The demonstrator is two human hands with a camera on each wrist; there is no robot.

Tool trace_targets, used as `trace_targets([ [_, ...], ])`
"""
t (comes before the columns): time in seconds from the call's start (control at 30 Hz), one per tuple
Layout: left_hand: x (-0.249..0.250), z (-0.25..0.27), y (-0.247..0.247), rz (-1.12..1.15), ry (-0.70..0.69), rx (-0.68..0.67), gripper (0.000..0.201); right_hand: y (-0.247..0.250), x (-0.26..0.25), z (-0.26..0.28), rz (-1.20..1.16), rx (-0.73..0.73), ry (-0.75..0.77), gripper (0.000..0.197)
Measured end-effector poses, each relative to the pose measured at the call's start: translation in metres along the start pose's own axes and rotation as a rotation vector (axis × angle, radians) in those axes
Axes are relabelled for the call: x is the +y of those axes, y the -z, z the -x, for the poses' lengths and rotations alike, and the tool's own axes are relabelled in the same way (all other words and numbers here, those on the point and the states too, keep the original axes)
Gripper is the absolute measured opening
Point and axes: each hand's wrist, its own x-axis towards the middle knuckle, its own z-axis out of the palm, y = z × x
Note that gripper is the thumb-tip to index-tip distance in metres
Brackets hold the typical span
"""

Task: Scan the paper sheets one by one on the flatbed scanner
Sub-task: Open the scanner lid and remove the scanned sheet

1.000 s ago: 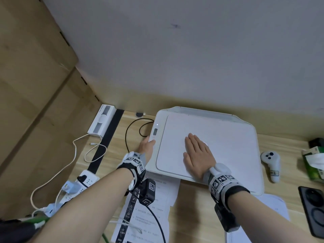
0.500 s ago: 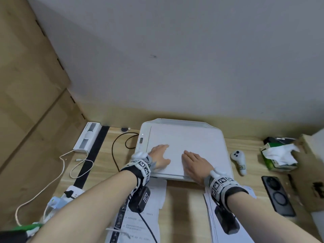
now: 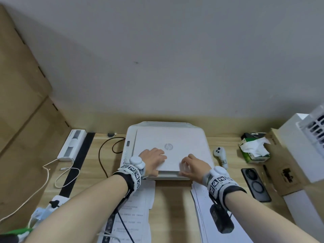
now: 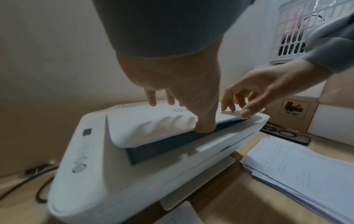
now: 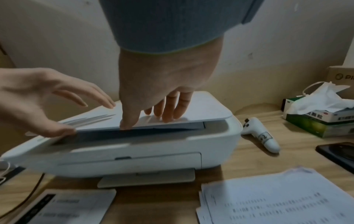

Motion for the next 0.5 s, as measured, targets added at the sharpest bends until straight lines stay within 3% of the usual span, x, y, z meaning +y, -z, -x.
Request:
trace_targets([
  [0.1, -0.013, 0.004, 0.019, -0.031, -0.051, 0.068, 0.054, 0.026, -0.007, -0.01, 0.009, 0.058, 0.03, 0.035],
  [0.2, -0.031, 0.006, 0.046, -0.081, -0.046, 0.172, 0.045, 0.06, -0.015, -0.024, 0.039, 0.117, 0.032, 0.041],
  [0.33, -0.055, 0.005, 0.076, -0.013, 0.069, 0.235, 0.064, 0.101, -0.025, -0.038, 0.149, 0.195, 0.046, 0.05],
  [0.5, -0.069, -0.005, 0.093, 0.156, 0.253, 0.357, 0.049, 0.127, -0.031, -0.054, 0.214, 0.399, 0.037, 0.05],
])
